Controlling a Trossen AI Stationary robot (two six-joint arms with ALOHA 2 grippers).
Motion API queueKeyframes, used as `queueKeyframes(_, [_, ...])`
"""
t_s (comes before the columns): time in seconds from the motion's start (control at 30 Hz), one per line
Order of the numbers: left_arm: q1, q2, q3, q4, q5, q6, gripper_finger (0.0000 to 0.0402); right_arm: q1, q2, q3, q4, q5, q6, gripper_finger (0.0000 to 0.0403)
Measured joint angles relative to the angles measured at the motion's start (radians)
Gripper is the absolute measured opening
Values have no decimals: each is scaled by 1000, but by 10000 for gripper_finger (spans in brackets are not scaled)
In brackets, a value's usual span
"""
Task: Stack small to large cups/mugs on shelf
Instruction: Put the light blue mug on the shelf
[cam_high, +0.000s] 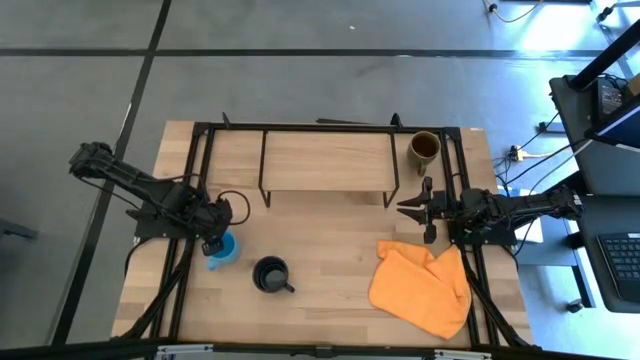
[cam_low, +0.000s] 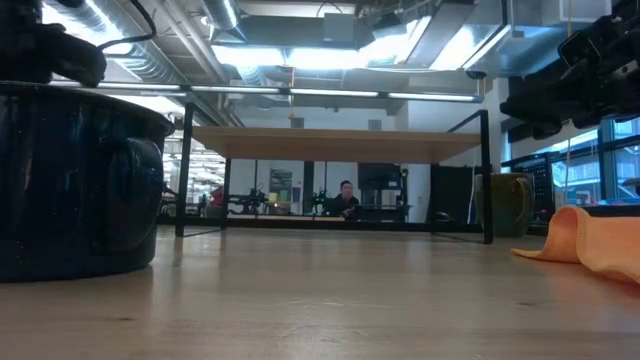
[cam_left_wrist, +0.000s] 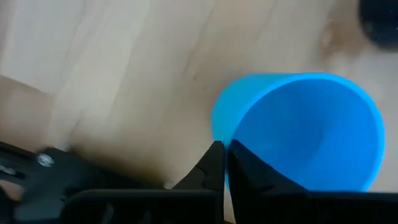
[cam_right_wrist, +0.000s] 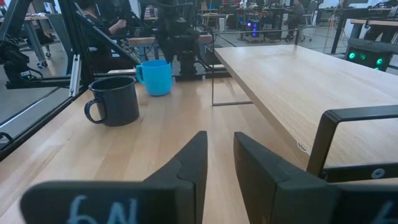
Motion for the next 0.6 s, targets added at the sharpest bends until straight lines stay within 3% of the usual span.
queueKeyframes(0.13, [24, 1, 86, -29, 13, -39, 2, 0, 0, 0, 0, 0, 0, 80])
queueKeyframes(0.33, [115, 40, 381, -228, -81, -73, 1, 0, 0, 0, 0, 0, 0, 80])
queueKeyframes(0.5, [222, 162, 646, -402, -133, -87, 1, 0, 0, 0, 0, 0, 0, 80])
queueKeyframes(0.6, [276, 257, 795, -407, -156, -26, 0, 0, 0, 0, 0, 0, 0, 80])
